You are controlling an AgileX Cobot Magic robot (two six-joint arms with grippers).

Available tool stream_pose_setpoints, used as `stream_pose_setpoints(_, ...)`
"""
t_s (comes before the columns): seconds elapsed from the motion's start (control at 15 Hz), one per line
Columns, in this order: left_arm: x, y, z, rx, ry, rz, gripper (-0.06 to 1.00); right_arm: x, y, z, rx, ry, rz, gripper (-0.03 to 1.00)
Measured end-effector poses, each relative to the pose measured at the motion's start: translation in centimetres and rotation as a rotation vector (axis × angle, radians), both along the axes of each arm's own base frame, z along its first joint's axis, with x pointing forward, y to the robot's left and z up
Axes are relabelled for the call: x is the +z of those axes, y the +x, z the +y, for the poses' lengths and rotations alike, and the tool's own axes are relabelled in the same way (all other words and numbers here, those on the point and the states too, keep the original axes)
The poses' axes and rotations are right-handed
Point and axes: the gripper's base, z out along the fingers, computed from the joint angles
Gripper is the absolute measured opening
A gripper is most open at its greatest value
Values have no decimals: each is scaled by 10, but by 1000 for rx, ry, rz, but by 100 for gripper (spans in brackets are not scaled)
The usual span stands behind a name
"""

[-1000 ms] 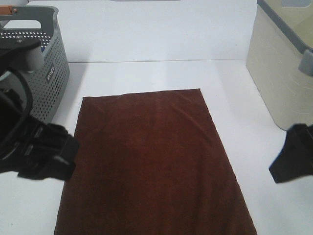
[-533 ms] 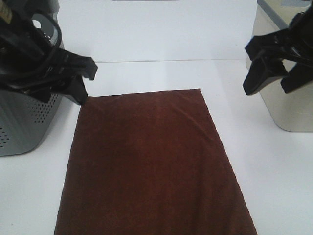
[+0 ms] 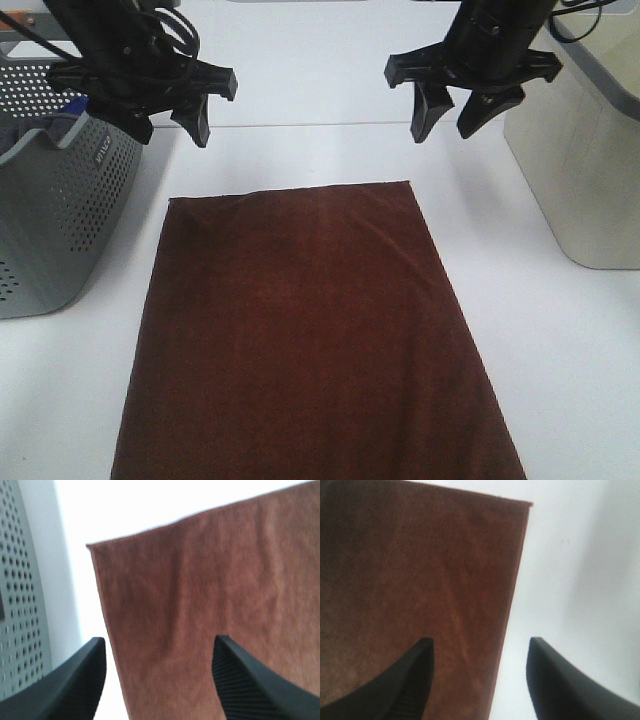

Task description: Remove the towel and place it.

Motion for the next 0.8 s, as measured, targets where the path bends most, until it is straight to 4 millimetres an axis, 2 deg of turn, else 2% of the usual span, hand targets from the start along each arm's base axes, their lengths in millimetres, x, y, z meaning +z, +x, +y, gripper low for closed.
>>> stream_pose_setpoints(0.2, -17, 26, -3, 12, 7, 12, 59, -39, 40, 14, 3, -15, 10, 54)
stream_pose_setpoints(0.4, -33, 32, -3, 13, 27, 44, 59, -81, 67, 20, 11, -68, 31, 54)
stream_pose_setpoints(0.53, -35, 32, -3, 13, 32, 53, 59, -106, 78, 24, 13, -78, 41, 51)
stream_pose_setpoints(0.67, -35, 33, -3, 13, 31, 51, 59, -122, 81, 24, 14, -88, 58, 50)
stream_pose_setpoints(0.8, -35, 32, -3, 13, 32, 53, 59, -128, 81, 24, 16, -96, 63, 50)
